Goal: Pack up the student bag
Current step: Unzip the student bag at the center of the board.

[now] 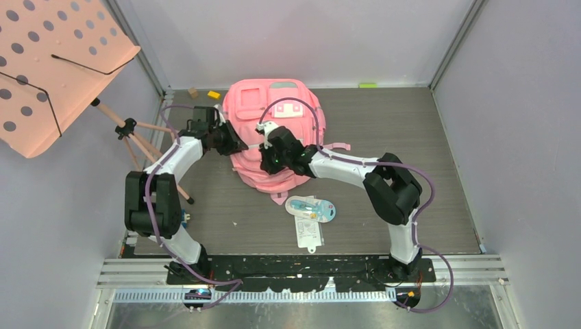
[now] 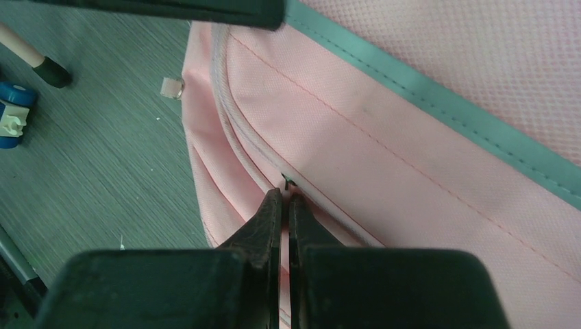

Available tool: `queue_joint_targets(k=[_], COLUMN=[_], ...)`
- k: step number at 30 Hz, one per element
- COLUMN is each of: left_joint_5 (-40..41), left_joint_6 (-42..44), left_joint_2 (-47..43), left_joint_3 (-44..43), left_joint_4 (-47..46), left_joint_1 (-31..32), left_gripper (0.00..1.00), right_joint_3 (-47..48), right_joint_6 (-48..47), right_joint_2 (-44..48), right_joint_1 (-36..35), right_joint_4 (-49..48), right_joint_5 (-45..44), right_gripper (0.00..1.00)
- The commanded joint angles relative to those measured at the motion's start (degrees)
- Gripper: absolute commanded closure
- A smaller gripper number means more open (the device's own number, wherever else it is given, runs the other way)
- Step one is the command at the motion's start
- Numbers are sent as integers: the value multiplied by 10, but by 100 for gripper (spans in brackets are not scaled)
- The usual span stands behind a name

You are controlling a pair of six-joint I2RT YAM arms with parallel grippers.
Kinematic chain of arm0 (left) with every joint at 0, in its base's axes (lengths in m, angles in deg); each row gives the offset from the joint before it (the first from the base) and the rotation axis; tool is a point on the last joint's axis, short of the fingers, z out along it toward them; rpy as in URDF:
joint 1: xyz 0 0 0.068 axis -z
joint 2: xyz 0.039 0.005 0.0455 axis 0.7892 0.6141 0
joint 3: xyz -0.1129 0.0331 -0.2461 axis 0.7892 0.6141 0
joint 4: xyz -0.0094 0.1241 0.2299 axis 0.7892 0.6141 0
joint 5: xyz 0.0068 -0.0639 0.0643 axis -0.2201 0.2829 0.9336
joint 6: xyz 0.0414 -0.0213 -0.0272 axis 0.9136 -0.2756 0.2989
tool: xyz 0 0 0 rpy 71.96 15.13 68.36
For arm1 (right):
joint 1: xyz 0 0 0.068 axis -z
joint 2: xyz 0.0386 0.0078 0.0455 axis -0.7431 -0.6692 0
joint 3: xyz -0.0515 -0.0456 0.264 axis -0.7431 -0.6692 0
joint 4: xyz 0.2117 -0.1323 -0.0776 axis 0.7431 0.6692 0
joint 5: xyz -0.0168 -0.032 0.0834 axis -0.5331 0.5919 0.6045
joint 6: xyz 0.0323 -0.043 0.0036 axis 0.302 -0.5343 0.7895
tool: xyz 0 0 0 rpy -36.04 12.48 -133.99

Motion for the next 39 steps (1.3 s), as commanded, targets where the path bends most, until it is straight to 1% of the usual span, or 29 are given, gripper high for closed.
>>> queue_joint_targets(k=[1,6,8,14,19,20,21,22,23,24,25,27,30,31,33,36,38,39], left_joint_5=[-117,-126,-123,-116,-111,-109,-105,-100,-91,-79,-65,-35,21,40,79,101,108,113], left_joint_6=[-25,-26,-25,-24,-12,-7,0,9,17,26,35,56,99,111,136,176,212,238], left_joint_2=[-28,-28,-30,-37,-45,-46,-48,-50,-54,-59,-66,-80,-105,-116,-132,-156,-172,-179], left_joint_3=[0,-1,1,4,2,0,-4,-7,-12,-15,-17,-19,-26,-28,-30,-21,-11,-5], left_joint_4=[-40,-42,-44,-43,-35,-31,-27,-20,-13,-8,-2,7,24,32,44,41,28,21], left_joint_1=[43,47,50,54,54,54,54,54,55,54,54,54,54,54,54,60,80,95], left_gripper=[100,100,100,100,100,100,99,95,88,80,72,55,34,30,25,20,19,18], right_joint_3=[47,61,69,81,92,89,85,76,66,61,52,45,35,24,3,-30,-60,-82], right_joint_6=[-2,-18,-16,-2,9,8,5,3,-2,-4,-11,-24,-39,-40,-39,-18,5,13], right_joint_2=[-2,-10,-19,-32,-31,-28,-19,-6,1,18,27,53,99,111,147,208,246,259], right_joint_1=[-5,-9,-10,-10,-10,-10,-10,-10,-9,-10,-10,-9,-7,-6,1,28,60,87], right_joint_4=[-89,-87,-87,-114,-98,-97,-98,-99,-101,-100,-94,-71,-19,1,28,66,95,111], right_joint_5=[54,103,110,108,95,90,86,85,84,85,87,85,71,62,50,38,47,63], right_gripper=[99,99,99,99,99,97,89,81,66,59,47,38,33,31,29,26,26,25])
